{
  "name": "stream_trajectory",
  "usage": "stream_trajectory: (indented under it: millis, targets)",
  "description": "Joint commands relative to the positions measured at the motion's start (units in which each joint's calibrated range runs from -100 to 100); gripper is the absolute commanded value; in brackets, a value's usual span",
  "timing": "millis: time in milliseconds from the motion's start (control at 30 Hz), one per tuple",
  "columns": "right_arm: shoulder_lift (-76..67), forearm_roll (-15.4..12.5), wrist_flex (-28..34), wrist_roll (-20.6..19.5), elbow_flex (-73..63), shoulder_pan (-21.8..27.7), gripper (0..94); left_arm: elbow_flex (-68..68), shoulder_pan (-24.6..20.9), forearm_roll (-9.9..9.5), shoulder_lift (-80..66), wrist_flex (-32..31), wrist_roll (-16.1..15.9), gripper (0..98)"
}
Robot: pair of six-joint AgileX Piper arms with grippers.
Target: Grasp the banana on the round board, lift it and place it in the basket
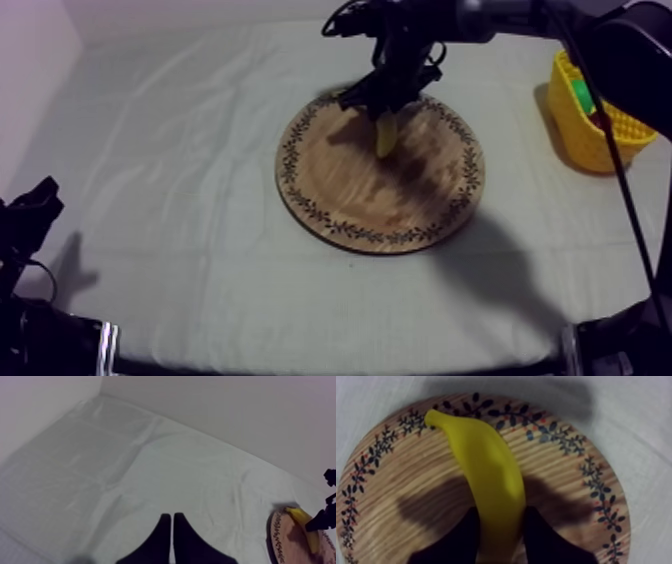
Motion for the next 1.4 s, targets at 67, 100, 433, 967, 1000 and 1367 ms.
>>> stream_trajectory:
  millis: [67, 100, 433, 967, 1000, 1367]
  targets:
    - [-5.32, 0.78, 2.40, 0.35, -1.06, 0.17, 20.0, 0.04, 0.01, 0.02, 0.03, 0.00, 0.00, 0.1]
    - [-6.86, 0.96, 3.29, 0.50, -1.18, 0.24, 20.2, 0.04, 0.01, 0.02, 0.03, 0.00, 0.00, 0.1]
    - [-24.15, 2.67, 9.62, 2.71, 5.81, 2.70, 21.7, 0.04, 0.01, 0.02, 0.03, 0.00, 0.00, 0.1]
    - [-43.15, 3.62, 9.06, 8.39, 26.75, 17.20, 22.8, 0.04, 0.01, 0.02, 0.03, 0.00, 0.00, 0.1]
    - [-43.49, 3.60, 8.65, 8.82, 27.63, 18.44, 22.8, 0.04, 0.01, 0.02, 0.03, 0.00, 0.00, 0.1]
    - [-42.64, 2.44, 4.16, 13.18, 30.57, 30.82, 22.5, 0.04, 0.01, 0.02, 0.03, 0.00, 0.00, 0.1]
